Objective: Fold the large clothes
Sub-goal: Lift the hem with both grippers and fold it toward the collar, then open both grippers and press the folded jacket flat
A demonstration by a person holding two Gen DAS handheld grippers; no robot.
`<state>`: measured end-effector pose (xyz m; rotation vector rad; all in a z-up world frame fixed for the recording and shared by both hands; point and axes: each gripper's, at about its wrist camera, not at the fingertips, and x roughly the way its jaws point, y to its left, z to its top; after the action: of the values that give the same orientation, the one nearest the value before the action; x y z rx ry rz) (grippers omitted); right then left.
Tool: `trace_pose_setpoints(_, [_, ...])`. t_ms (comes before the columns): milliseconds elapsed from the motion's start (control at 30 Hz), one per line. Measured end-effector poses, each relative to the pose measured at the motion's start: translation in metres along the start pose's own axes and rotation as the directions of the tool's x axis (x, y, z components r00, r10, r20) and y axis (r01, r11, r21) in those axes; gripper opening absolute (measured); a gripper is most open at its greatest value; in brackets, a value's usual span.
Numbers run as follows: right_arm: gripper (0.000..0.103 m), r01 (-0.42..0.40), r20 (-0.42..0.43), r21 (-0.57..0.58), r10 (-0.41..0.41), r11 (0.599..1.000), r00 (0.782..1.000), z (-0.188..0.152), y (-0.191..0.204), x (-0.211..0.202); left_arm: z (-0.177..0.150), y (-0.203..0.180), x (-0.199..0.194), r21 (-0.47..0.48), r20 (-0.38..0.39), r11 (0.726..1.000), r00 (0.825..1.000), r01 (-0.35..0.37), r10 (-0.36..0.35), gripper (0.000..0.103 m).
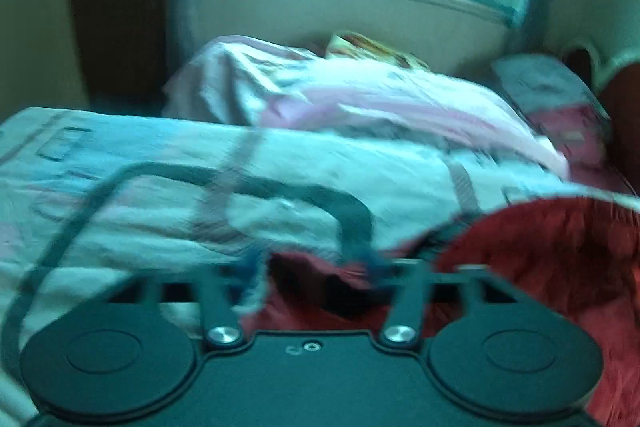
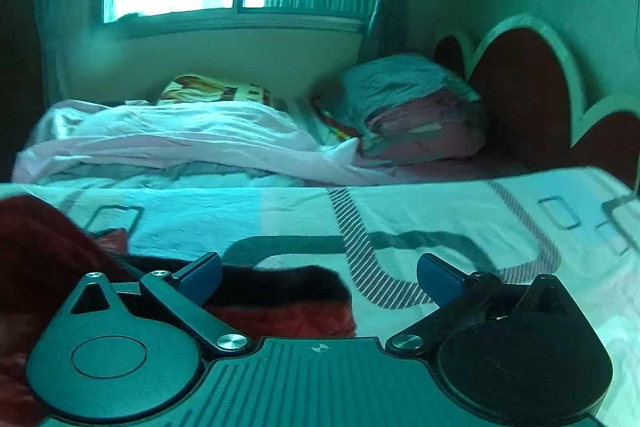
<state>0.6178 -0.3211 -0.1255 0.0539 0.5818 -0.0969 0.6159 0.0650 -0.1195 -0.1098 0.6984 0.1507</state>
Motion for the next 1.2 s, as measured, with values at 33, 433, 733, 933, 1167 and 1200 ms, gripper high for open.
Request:
trace_pose_setpoints(33, [0.103, -0.007, 0.008, 0.003, 0.007, 1.0, 1.0, 0.001, -0.002, -0.003, 0.002, 0.004, -0.008, -0.019, 0.042, 1.0, 0.999, -0.017, 0.018, 0.1])
trace_pose_setpoints(433, [0.07, -0.122, 0.012, -0.11, 0.124, 0.986, 0.992, -0.011, 0.051, -0.034, -0.019, -0.049, -0.04, 0.162, 0.115, 0.981, 0.986, 0.105, -0.124, 0.088])
trace_pose_setpoints(733, [0.07, 0.004, -0.084, -0.151, -0.017, 0.989, 0.996, -0.042, 0.066, 0.02, -0.05, -0.037, 0.006, 0.058, 0.031, 0.998, 0.999, 0.014, -0.016, 0.083])
trace_pose_setpoints(933, [0.07, 0.048, -0.092, -0.181, -0.065, 0.982, 0.994, -0.06, 0.059, 0.037, -0.057, -0.036, 0.014, 0.053, 0.034, 0.998, 0.999, 0.016, -0.018, 0.084])
trace_pose_setpoints(1167, [0.07, 0.066, -0.077, -0.229, -0.085, 0.971, 0.993, -0.062, 0.061, 0.037, -0.052, -0.038, 0.016, 0.06, 0.005, 0.998, 1.0, 0.006, -0.006, 0.084])
trace_pose_setpoints(1200, [0.07, 0.063, -0.073, -0.227, -0.082, 0.972, 0.994, -0.057, 0.06, 0.031, -0.05, -0.038, 0.013, 0.064, 0.002, 0.998, 1.0, 0.006, -0.006, 0.083])
